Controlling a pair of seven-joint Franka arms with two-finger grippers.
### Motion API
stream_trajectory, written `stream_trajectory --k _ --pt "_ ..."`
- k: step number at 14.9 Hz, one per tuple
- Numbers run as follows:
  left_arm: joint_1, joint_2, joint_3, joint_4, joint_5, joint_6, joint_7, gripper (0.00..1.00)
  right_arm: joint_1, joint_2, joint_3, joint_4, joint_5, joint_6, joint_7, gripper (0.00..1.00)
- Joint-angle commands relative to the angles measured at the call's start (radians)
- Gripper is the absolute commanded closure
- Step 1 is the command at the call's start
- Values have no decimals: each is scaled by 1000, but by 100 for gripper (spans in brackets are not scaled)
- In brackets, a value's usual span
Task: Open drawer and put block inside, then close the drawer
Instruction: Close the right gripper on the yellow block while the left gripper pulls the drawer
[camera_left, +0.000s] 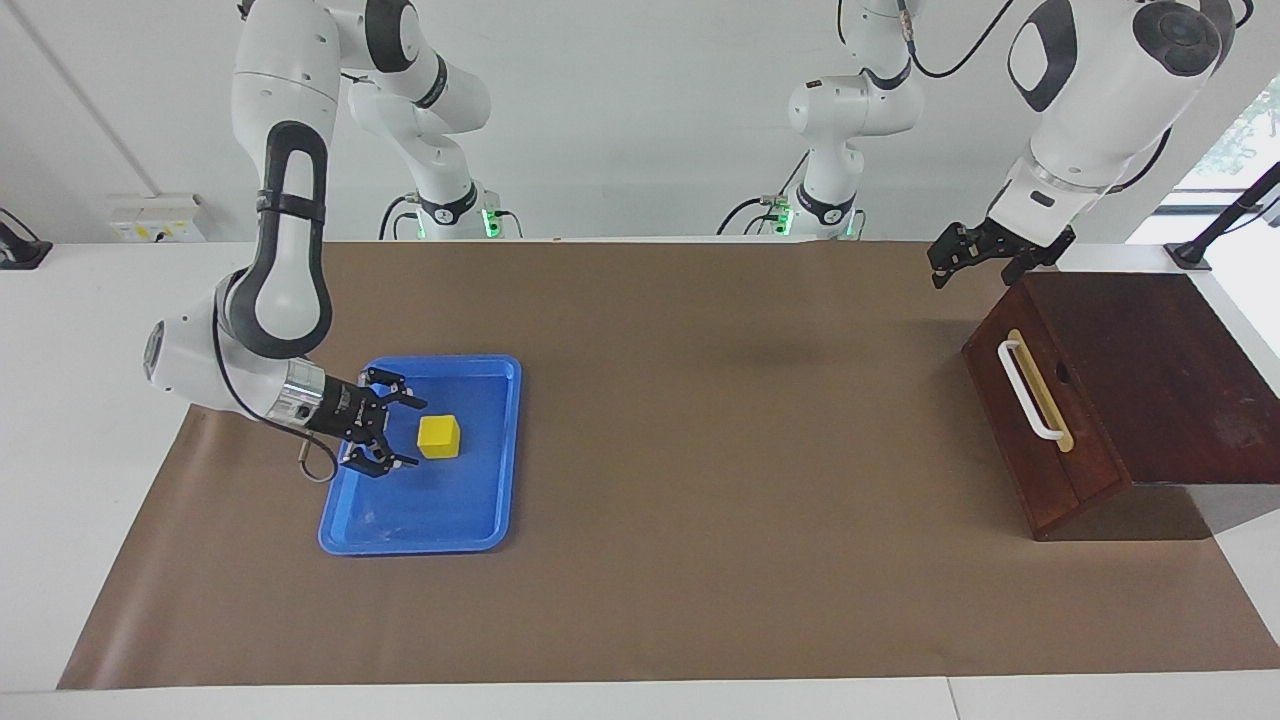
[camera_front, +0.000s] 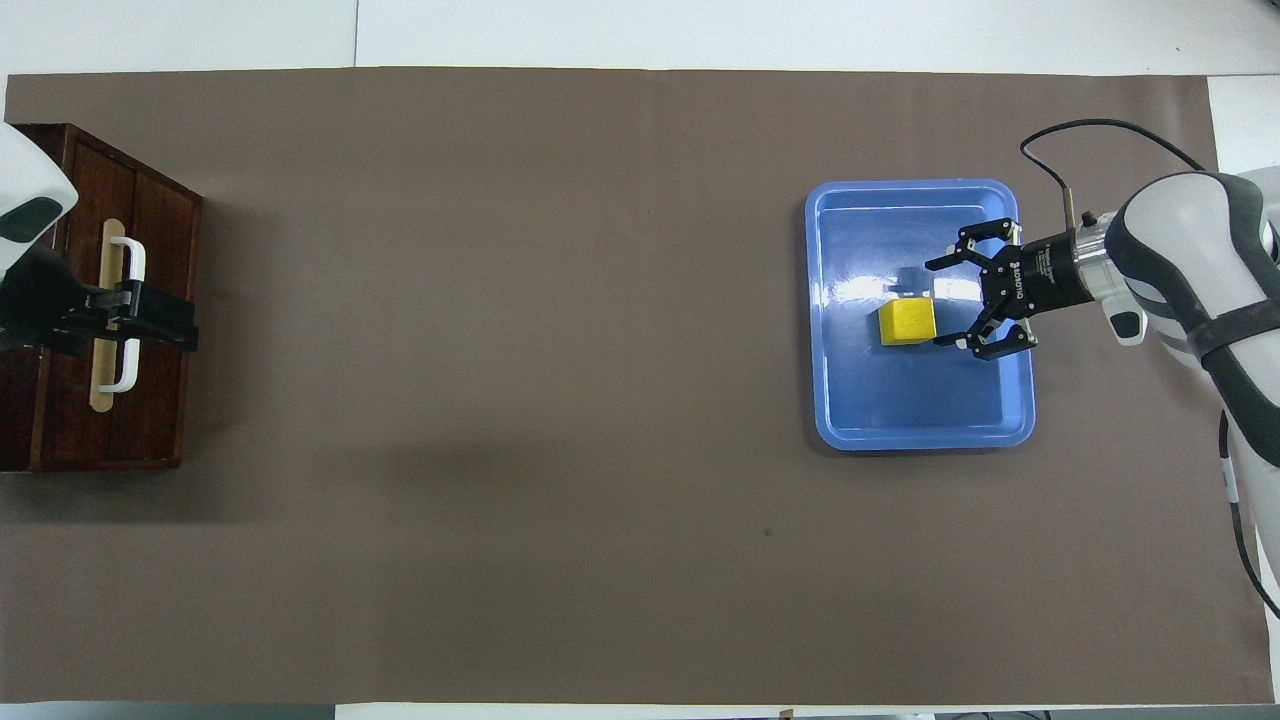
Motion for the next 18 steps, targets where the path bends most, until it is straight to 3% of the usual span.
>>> stream_trajectory --k 1,13,16,18 --pt "5 -10 0 -10 -13 -1 2 0 -6 -34 5 -82 53 53 -68 0" --pt "-7 -28 -1 -17 -13 -24 -11 0 25 -33 5 -132 93 154 -108 0" --pt "-5 -36 0 -44 -6 5 -16 0 29 -28 5 -134 96 164 -120 0" --pt "-7 -33 0 -59 49 113 -5 0 29 -28 5 -137 98 164 -120 0"
